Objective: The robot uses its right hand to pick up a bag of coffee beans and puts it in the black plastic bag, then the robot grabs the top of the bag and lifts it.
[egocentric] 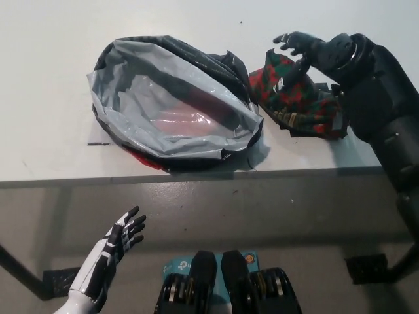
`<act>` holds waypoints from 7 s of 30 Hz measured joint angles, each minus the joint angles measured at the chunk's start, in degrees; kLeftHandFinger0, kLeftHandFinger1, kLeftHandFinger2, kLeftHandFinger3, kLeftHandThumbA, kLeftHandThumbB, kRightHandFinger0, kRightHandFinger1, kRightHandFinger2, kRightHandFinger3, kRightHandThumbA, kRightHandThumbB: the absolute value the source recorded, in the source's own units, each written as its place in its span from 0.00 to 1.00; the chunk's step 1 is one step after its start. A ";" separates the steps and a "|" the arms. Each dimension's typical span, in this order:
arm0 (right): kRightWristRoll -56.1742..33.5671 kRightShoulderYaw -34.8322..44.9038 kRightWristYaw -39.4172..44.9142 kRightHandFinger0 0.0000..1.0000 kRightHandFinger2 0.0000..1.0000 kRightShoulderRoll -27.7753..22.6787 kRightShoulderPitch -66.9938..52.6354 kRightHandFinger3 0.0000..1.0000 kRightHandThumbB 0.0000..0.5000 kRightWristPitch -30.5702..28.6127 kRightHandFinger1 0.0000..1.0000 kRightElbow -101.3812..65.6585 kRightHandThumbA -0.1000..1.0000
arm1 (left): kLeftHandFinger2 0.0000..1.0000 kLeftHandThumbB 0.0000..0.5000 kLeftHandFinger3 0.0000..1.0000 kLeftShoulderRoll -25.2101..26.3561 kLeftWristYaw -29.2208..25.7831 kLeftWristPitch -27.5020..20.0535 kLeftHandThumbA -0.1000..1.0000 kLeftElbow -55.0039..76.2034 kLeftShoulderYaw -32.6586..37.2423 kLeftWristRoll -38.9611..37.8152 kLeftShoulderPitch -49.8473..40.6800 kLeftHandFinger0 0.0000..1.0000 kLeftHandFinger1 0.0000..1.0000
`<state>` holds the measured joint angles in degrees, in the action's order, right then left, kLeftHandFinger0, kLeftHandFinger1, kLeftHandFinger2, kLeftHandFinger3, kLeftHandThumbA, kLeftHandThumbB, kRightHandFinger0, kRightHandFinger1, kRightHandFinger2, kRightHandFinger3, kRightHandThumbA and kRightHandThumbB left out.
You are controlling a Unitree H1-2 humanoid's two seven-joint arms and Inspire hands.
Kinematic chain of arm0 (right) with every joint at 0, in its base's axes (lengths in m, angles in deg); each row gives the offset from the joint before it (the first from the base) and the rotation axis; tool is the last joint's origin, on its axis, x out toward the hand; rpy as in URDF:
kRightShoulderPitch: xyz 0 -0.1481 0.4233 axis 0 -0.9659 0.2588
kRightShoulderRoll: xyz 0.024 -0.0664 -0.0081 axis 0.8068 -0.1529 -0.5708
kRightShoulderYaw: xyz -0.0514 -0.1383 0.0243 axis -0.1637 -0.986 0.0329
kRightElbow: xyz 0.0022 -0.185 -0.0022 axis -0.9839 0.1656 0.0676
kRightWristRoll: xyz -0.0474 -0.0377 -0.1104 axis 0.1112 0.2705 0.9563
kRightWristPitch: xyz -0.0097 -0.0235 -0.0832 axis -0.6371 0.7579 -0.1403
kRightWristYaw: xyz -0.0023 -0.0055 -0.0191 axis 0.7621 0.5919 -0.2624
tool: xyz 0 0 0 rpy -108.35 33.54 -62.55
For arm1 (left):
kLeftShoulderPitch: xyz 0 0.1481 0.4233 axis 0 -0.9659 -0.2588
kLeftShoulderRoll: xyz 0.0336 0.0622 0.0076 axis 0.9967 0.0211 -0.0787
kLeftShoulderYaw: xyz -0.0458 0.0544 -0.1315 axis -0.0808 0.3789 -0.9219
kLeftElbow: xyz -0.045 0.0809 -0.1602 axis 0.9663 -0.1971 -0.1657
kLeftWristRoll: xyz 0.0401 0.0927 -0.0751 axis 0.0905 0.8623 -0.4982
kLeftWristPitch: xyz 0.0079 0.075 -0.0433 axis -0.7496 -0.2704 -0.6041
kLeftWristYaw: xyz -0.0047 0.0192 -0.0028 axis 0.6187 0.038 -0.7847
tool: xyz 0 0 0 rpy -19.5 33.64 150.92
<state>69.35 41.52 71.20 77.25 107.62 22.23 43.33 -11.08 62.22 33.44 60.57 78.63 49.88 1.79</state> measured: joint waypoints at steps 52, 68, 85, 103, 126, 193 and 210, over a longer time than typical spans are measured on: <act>-0.91 -7.50 -5.40 1.00 1.00 1.24 3.74 1.00 1.00 -9.26 1.00 22.30 0.97 | 1.00 0.48 1.00 0.27 1.03 -1.44 0.97 0.00 0.28 1.28 -0.14 1.00 1.00; -0.76 -8.93 -3.24 1.00 1.00 1.80 2.72 1.00 1.00 -12.46 1.00 23.94 0.99 | 1.00 0.49 1.00 0.25 1.19 -1.50 0.88 0.04 0.39 1.83 1.12 1.00 1.00; -3.39 -1.74 -17.57 0.00 0.56 3.76 -0.36 0.74 0.39 -14.16 0.28 23.82 0.00 | 1.00 0.44 1.00 0.24 1.18 -1.50 0.89 0.02 0.35 1.85 1.70 1.00 1.00; -20.93 33.27 -21.86 0.00 0.52 2.84 -4.69 0.85 0.20 -14.74 0.00 23.86 0.00 | 1.00 0.40 1.00 0.19 1.17 -1.40 0.93 -0.43 0.33 2.06 1.85 1.00 1.00; -43.75 66.90 -14.59 0.00 0.68 1.66 -5.80 0.65 0.30 -7.08 0.12 23.71 0.00 | 1.00 0.40 1.00 0.17 1.17 -1.40 0.91 -1.67 0.30 2.13 1.51 1.00 1.00; -25.85 -2.75 -3.56 0.01 0.78 15.36 10.89 0.82 0.36 -8.35 0.43 14.70 0.00 | 1.00 0.41 1.00 2.52 1.25 1.47 0.89 -0.54 3.79 4.83 3.06 1.00 1.00; -13.62 -13.90 -6.53 0.52 1.00 12.39 9.78 1.00 0.67 -22.67 0.88 12.08 0.21 | 1.00 0.35 1.00 2.90 2.27 2.45 0.87 -0.30 4.35 4.84 4.05 1.00 1.00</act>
<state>55.73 27.62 64.67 89.65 117.41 -0.44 55.41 -8.18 64.48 35.89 60.26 82.98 54.72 5.84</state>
